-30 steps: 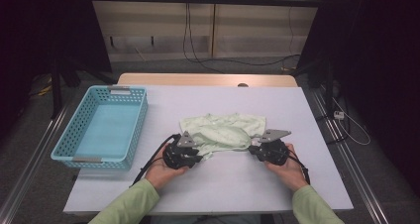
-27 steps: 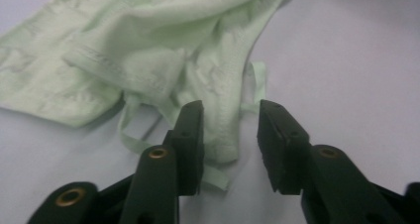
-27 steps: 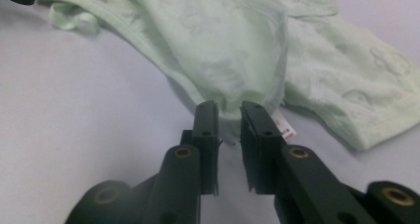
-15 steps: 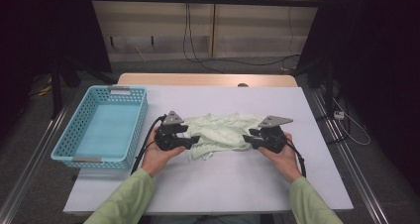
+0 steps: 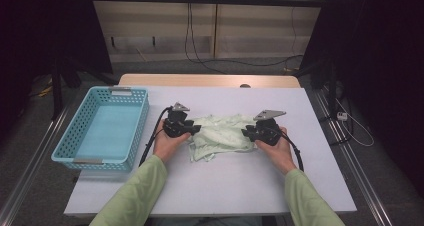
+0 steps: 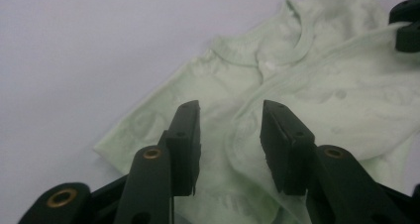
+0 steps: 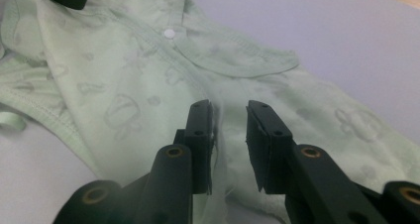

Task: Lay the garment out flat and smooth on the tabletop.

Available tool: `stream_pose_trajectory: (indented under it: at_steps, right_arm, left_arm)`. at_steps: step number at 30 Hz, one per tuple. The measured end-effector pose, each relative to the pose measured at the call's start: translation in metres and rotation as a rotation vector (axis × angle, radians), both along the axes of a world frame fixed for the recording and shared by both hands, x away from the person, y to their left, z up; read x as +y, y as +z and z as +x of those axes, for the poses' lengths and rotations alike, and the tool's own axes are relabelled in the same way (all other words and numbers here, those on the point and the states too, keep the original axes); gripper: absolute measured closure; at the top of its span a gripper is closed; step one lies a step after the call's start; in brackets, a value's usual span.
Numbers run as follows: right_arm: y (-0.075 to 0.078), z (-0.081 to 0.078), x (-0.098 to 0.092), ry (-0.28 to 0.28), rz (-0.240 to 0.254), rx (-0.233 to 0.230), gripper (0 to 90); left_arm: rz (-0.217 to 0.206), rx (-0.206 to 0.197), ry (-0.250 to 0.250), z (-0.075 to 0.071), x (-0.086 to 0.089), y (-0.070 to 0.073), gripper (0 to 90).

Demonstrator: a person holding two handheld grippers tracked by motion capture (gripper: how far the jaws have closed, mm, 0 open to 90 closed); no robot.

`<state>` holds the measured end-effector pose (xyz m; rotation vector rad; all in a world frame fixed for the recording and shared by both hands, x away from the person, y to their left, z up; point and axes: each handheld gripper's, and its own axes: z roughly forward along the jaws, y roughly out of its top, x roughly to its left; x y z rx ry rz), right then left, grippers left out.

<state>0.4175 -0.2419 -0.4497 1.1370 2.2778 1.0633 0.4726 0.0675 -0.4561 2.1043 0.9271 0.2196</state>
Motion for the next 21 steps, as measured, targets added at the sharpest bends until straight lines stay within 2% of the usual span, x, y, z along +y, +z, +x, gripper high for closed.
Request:
stream_pose_trajectory:
  at_steps: [4,5,8,9,12,13,15,18,21]
  right_arm:
    - [-0.002,0.0,-0.001,-0.003,-0.008,0.006,78.3]
    - [-0.002,0.0,-0.001,-0.004,-0.009,0.008,79.6]
    - [-0.003,0.001,-0.001,0.001,-0.01,0.011,83.2]
    - [-0.004,0.001,0.0,0.002,-0.014,0.012,84.6]
    - [-0.005,0.001,0.001,0.01,-0.018,0.016,87.4]
    - [-0.005,0.0,0.002,0.012,-0.019,0.014,87.9]
    - [-0.005,0.0,0.003,0.012,-0.018,0.012,88.4]
    - [-0.005,0.0,0.002,0.013,-0.015,0.008,88.7]
    - [-0.003,0.0,0.001,0.008,-0.012,0.007,88.7]
  left_arm:
    - [0.041,-0.012,-0.019,0.0,-0.004,-0.006,59.2]
    - [0.04,-0.009,-0.025,-0.001,-0.005,-0.006,60.0]
    - [0.076,-0.039,-0.04,-0.002,-0.008,-0.007,64.4]
    - [0.072,-0.041,-0.045,-0.002,-0.009,-0.007,65.3]
    - [0.08,-0.053,-0.056,-0.004,-0.01,-0.007,71.2]
    - [0.08,-0.048,-0.065,-0.005,-0.011,-0.007,75.6]
    - [0.103,-0.067,-0.052,-0.007,-0.012,-0.005,82.8]
    - [0.059,-0.042,-0.063,-0.007,-0.011,-0.003,89.3]
    - [0.022,-0.034,-0.06,-0.007,-0.008,0.0,89.9]
